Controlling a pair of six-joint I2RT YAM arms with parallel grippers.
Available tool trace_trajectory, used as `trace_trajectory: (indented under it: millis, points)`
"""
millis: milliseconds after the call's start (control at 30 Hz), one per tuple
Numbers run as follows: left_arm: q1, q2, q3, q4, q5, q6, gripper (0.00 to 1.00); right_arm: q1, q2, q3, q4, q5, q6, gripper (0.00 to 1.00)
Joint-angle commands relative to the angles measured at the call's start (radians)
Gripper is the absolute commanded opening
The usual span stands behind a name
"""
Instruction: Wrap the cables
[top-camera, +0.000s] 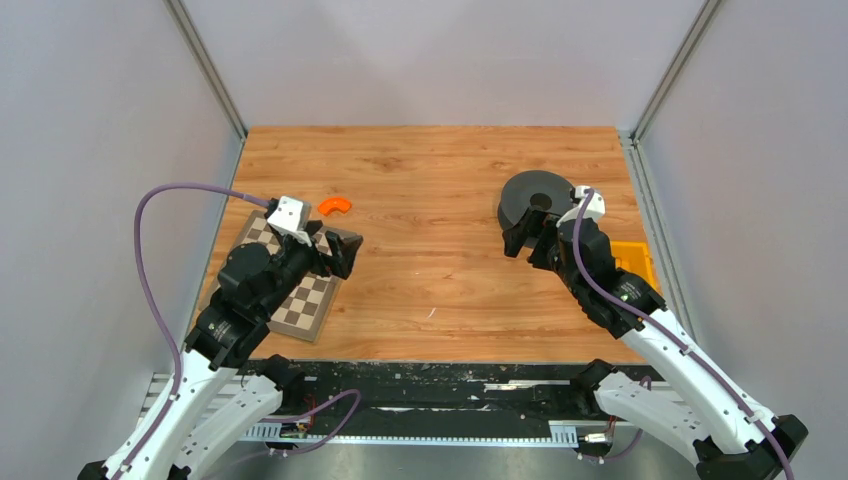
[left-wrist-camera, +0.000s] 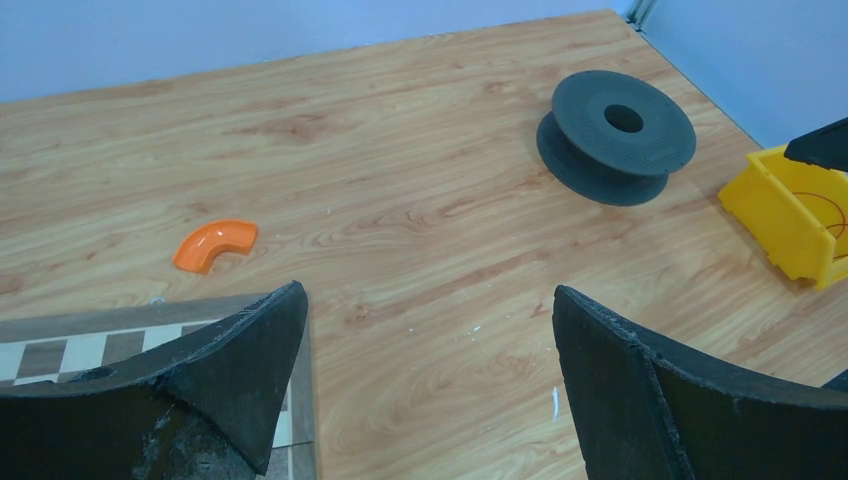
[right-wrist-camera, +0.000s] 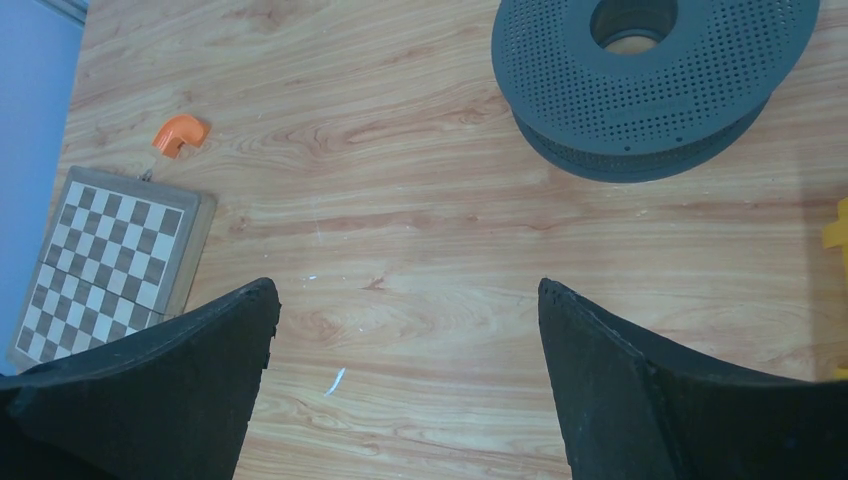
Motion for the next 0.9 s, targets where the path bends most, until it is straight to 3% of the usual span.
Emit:
trace_trajectory:
  millis: [0,267,467,667,867]
  points:
    - [-0.002,-0.003,0.035,0.027,-0.029,-0.004,1.0,0.005,0.001,0.035,0.009,0.042,-0.007,1.0]
    - [-0.002,-0.019,0.04,0.01,-0.126,-0.001,1.0,0.006,0.049,0.059,0.072,0.146,-0.077,1.0]
    - [-0.002,-0.035,0.042,0.001,-0.173,0.008,1.0,-0.012,0.228,0.05,0.319,0.109,-0.45,1.0]
    - [-0.002,-0.044,0.031,0.013,-0.185,0.014,1.0,-0.229,0.517,0.196,0.347,-0.157,-0.545,0.93]
    - [-0.002,-0.046,0.034,0.007,-0.195,0.016,1.0,-0.434,0.766,0.333,0.347,-0.48,-0.544,0.99]
